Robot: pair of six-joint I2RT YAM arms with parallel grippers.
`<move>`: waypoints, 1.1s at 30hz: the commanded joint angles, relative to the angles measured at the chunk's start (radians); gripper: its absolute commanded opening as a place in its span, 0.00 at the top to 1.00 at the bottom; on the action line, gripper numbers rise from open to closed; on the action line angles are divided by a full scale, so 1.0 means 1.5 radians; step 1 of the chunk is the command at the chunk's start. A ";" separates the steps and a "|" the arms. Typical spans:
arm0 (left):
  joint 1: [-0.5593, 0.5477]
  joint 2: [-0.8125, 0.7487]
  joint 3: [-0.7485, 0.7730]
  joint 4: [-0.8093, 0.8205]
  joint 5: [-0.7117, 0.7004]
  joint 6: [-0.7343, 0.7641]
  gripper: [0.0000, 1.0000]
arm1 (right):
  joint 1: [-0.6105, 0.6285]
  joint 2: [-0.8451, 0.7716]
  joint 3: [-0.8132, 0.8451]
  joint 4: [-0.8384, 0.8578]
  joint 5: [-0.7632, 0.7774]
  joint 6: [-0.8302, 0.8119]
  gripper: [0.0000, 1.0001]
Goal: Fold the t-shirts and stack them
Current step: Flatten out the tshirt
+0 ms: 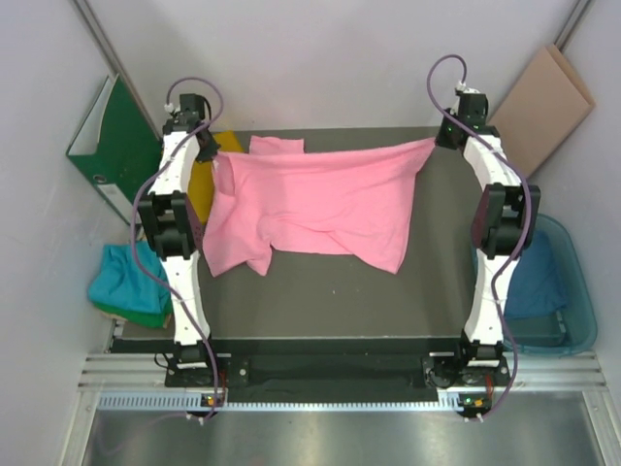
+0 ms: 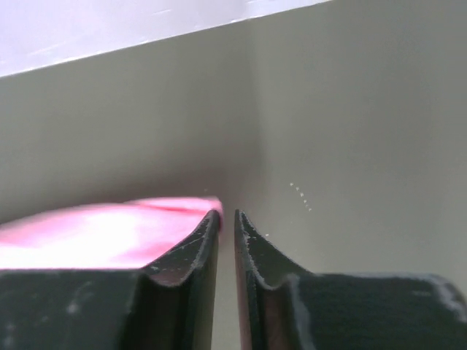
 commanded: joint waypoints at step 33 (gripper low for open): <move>-0.188 -0.635 -0.858 0.027 0.085 0.013 0.01 | 0.056 -0.570 -0.698 -0.137 -0.174 0.160 0.20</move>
